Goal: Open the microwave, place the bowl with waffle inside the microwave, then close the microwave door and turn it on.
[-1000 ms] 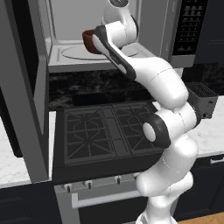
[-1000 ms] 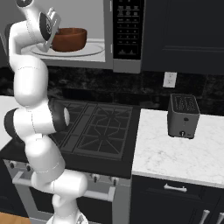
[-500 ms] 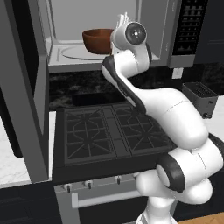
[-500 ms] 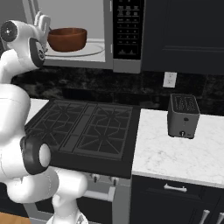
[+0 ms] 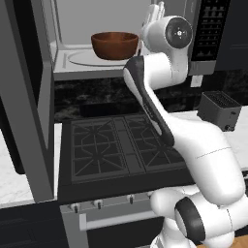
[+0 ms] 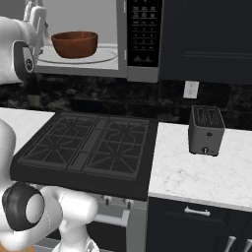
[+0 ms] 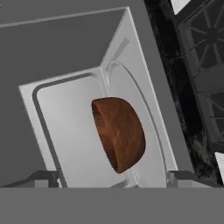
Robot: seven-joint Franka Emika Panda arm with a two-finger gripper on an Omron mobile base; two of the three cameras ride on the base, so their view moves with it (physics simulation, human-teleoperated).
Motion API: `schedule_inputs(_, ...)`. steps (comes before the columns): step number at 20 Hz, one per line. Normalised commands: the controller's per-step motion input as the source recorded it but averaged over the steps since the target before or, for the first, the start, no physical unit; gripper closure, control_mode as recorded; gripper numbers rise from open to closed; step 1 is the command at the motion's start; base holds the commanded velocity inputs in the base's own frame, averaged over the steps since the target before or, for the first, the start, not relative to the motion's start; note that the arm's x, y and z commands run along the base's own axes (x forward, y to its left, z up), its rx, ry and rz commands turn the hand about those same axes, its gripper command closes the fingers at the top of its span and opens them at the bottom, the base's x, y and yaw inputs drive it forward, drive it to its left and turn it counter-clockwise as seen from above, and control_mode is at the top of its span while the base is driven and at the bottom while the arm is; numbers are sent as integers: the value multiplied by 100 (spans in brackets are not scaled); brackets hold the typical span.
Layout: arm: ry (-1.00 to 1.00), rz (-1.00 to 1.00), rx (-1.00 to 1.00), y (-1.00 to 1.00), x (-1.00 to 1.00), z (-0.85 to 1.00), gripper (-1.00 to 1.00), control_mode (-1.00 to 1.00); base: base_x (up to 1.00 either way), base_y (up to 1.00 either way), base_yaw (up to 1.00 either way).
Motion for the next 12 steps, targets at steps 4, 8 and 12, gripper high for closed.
schedule_inputs(4,61,10,0,-9,-78,-46,-100,-100,0,0,0)
schedule_inputs(8,45,16,0,6,-26,-100,100,-100,0,0,0)
schedule_inputs(12,16,12,-1,32,-32,-68,100,-100,0,0,0)
